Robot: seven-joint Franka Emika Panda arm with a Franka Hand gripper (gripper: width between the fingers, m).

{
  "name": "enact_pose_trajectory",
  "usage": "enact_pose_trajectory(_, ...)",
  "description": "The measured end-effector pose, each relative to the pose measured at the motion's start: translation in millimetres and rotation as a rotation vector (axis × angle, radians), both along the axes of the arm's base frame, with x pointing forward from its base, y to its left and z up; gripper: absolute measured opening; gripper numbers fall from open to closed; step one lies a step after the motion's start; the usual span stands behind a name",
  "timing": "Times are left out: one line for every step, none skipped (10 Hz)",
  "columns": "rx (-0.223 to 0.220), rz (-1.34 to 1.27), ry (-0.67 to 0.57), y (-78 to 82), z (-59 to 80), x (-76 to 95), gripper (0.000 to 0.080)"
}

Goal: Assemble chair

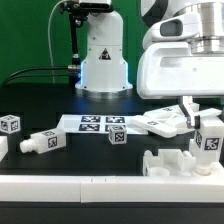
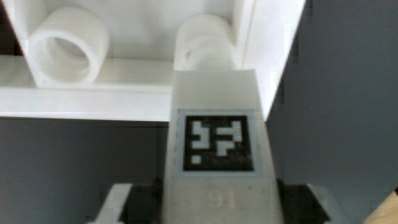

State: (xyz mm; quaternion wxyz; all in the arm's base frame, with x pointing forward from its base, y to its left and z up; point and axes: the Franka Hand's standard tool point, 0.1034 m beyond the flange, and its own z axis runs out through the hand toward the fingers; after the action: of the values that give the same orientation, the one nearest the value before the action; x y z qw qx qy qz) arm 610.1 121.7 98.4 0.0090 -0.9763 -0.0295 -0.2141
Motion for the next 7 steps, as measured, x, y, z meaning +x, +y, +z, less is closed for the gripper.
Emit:
enact_pose_trajectory(0.001, -0.002, 0.001, -0.6, -2.6, 0.1, 0.0285)
enact_pose_trajectory(0.000, -0.001, 0.004, 0.6, -7.2, -1.4, 0.0285)
enact_pose_trajectory(0.002, -0.002, 0.000, 2.0, -8.0, -2.1, 0.0285)
enact_pose_trajectory(0.007, -0.008, -0.016, 3.0, -8.6, -3.3, 0.0285)
enact_pose_trajectory(0.006, -0.007, -0.043, 3.7, -9.3, -5.8, 0.0285)
enact_pose_trajectory(0.007, -0.015, -0.066, 4.0, -9.5, -7.5, 0.0285)
enact_pose_trajectory(0.009, -0.031, -0.093, 3.9, -10.6, -10.5, 0.0285)
